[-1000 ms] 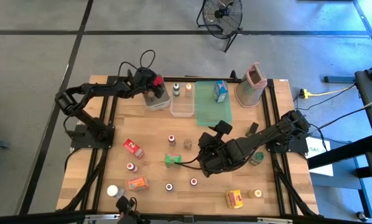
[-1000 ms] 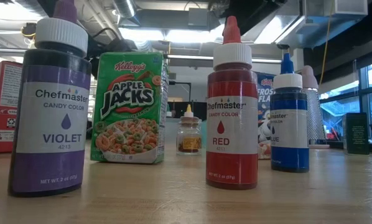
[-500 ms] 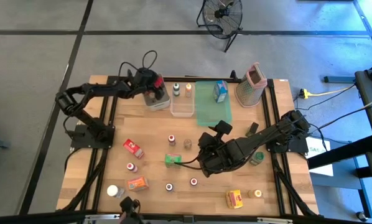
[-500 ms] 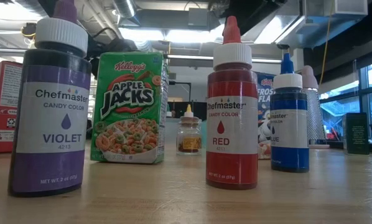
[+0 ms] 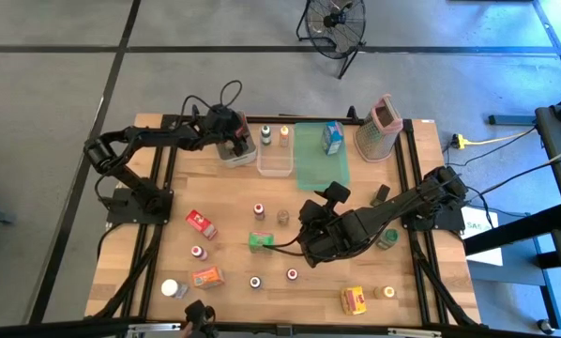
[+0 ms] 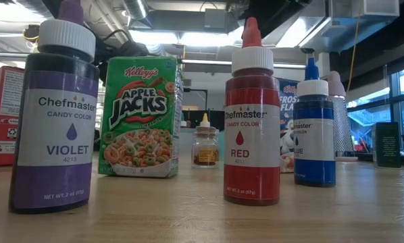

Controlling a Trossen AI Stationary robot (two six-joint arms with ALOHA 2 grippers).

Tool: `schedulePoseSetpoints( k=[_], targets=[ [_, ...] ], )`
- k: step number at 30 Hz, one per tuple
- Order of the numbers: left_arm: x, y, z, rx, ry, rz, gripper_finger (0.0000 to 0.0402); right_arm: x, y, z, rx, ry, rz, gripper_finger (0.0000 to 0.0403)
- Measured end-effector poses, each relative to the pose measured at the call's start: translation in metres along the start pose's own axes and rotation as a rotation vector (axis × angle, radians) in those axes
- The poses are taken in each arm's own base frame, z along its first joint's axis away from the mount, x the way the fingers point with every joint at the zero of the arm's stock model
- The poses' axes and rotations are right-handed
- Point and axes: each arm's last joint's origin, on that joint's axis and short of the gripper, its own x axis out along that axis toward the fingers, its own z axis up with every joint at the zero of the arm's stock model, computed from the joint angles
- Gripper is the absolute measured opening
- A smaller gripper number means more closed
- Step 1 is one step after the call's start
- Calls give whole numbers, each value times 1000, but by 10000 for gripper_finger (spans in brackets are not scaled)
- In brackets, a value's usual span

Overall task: Pick & Place Kitchen Items
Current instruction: Put the red seasoning can into the gray bin

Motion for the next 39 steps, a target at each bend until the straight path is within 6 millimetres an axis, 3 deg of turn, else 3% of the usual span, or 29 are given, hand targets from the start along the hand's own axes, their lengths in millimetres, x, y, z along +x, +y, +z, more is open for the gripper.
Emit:
schedulePoseSetpoints(
  k=[5,12,19,22,27,39],
  targets=[
    [0,-2,1,25,-8,4,297,0,0,0,-4,0,0,347],
    [-1,0,1,-126,-12,-34,298,1,-1,1,-10,-2,-2,347],
    [-2,-7,3,-24,-19,-70,298,5,-2,4,-3,3,-1,348],
    [-2,-5,3,-73,-19,-23,298,7,-3,5,4,4,3,348],
    [-3,-6,4,-101,-34,-91,297,9,-3,7,10,7,12,348],
    [-3,-9,2,-52,-9,-117,298,14,-5,11,34,15,18,348]
  ],
)
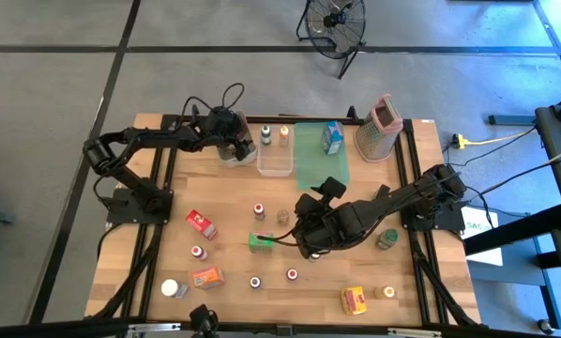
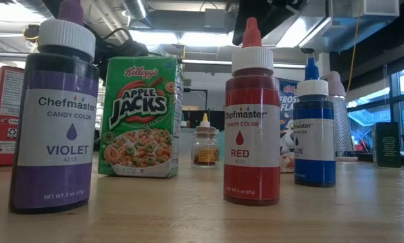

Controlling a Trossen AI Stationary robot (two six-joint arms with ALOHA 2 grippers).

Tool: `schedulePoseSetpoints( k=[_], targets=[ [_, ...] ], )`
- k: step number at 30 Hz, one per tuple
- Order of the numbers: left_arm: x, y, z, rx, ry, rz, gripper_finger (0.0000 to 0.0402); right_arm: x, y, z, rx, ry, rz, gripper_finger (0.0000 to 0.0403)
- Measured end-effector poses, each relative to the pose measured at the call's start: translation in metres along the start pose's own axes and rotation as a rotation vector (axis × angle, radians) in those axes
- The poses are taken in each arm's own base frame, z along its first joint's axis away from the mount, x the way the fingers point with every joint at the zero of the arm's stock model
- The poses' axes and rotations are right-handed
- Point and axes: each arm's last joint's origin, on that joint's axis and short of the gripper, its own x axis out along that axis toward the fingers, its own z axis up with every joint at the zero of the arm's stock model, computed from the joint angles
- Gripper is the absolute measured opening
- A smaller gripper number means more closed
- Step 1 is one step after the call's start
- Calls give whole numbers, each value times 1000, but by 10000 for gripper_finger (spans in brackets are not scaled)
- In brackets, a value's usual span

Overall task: Pick & Place Kitchen Items
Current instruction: Put the red seasoning can into the gray bin

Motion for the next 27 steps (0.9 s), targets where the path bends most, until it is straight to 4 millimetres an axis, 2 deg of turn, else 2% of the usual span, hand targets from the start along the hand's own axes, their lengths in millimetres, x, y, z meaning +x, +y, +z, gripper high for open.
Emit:
schedulePoseSetpoints(
  k=[27],
  targets=[
    [0,0,0,29,-3,1,315,2,-1,0,-3,22,17,348]
  ],
)
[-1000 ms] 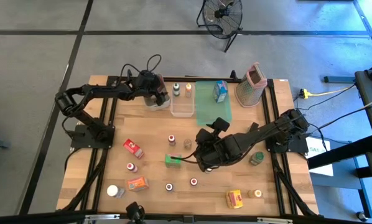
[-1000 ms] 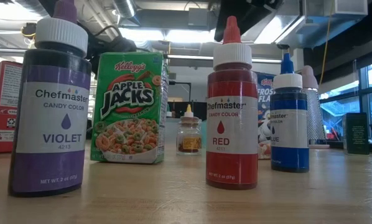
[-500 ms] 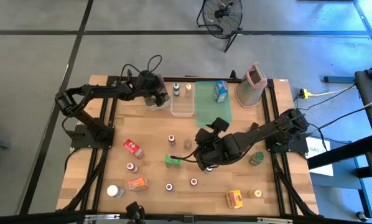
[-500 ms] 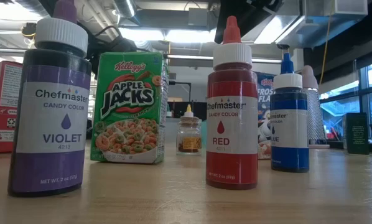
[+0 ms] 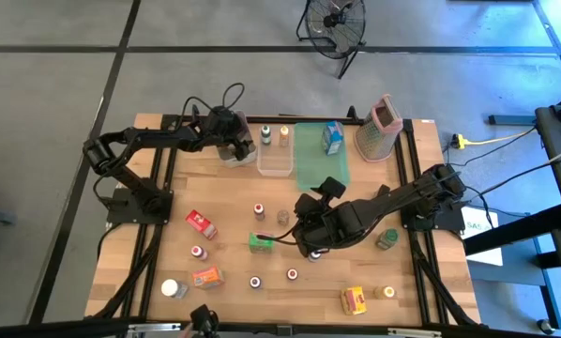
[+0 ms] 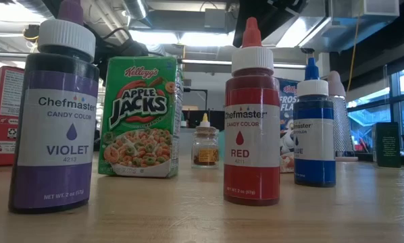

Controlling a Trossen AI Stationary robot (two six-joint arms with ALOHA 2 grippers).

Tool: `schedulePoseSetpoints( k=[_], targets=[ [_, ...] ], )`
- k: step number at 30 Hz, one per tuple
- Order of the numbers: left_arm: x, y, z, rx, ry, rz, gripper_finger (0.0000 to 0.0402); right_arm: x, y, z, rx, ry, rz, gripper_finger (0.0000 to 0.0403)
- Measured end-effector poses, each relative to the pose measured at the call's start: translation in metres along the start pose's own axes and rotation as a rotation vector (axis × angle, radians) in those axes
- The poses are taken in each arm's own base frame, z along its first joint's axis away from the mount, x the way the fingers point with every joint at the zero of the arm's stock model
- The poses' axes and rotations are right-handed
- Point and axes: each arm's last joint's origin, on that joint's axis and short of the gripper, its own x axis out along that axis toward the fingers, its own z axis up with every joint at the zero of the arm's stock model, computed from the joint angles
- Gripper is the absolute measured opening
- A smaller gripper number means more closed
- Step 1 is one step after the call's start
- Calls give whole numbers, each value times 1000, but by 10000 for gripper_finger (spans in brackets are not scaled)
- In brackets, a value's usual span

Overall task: Pick & Place Kitchen Items
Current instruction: Put the red seasoning can into the gray bin, then put the blue cereal box into the green bin

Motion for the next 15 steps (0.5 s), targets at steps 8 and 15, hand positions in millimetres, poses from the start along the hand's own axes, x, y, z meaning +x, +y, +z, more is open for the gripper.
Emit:
schedulePoseSetpoints(
  k=[8,15],
  targets=[
    [0,0,0,-15,1,-1,305,0,0,0,5,-4,3,347],
    [0,0,0,-18,2,-1,276,0,0,1,5,-4,3,347]
  ],
)
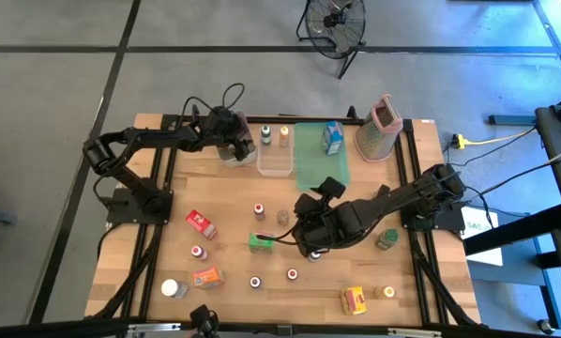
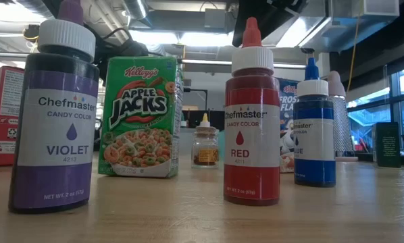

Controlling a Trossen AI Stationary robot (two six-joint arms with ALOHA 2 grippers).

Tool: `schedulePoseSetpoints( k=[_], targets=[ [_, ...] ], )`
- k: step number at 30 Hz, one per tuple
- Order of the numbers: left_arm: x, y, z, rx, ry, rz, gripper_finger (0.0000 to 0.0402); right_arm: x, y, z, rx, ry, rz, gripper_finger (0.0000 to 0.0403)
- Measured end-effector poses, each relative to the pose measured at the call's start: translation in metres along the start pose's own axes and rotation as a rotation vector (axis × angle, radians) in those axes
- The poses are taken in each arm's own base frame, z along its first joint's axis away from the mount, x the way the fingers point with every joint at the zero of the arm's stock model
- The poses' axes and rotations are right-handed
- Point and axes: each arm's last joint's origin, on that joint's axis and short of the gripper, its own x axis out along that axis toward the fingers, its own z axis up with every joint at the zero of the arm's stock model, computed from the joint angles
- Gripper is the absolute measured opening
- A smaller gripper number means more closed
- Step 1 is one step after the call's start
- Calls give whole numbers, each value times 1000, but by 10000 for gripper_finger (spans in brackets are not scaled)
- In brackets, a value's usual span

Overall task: Pick & Place Kitchen Items
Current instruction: Put the blue cereal box into the green bin

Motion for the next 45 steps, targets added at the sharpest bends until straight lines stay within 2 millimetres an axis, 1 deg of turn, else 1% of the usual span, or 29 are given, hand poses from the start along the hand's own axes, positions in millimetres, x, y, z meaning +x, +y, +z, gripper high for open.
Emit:
schedulePoseSetpoints(
  k=[9,24,37,41,45],
  targets=[
    [0,0,0,0,-1,-3,243,0,0,0,-1,0,0,347],
    [0,0,0,26,-1,-2,202,0,0,0,0,0,0,347],
    [-1,0,1,0,-3,1,198,0,0,0,-1,0,0,347],
    [-9,0,5,-8,-28,3,198,0,0,0,-1,0,0,347],
    [-20,0,11,-12,-53,2,200,0,0,0,-1,0,0,347]
  ],
)
